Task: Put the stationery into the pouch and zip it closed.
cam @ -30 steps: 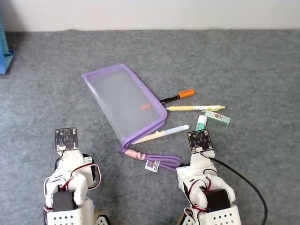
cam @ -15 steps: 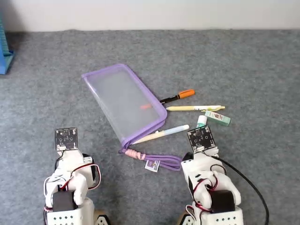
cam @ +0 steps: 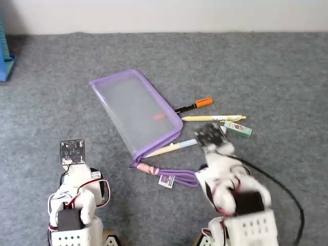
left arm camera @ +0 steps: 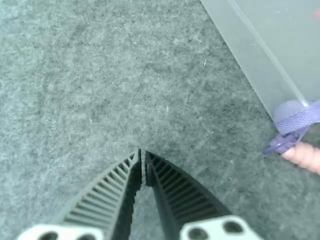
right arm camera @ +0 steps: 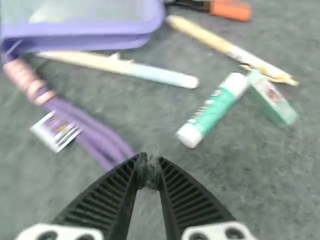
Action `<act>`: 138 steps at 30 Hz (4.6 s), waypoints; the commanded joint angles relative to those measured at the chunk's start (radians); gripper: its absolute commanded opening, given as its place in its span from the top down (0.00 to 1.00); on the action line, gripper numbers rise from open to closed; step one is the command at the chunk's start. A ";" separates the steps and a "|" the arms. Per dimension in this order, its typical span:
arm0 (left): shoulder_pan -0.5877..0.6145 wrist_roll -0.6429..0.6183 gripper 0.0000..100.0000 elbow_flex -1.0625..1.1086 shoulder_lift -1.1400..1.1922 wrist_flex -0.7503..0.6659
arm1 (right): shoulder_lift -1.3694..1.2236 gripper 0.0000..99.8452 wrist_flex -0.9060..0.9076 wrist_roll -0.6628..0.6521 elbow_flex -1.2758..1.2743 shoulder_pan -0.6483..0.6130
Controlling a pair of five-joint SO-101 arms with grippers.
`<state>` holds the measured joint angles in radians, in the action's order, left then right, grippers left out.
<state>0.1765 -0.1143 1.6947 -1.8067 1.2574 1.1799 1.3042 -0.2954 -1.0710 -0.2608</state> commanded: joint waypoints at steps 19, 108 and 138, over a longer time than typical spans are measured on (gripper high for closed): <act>-0.003 -0.006 0.99 -0.012 -0.015 0.003 | -1.204 0.79 0.127 -0.049 0.882 -0.467; -0.212 0.064 0.98 -0.568 0.055 -0.060 | -0.723 0.99 0.153 -0.051 0.962 -0.424; -0.348 -0.436 0.73 -0.911 0.856 0.014 | -0.711 0.99 0.128 -0.051 0.962 -0.421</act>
<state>-0.1672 -0.5378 0.7557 -0.9613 1.3433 0.4204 1.4408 -0.3491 -0.1289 -0.6935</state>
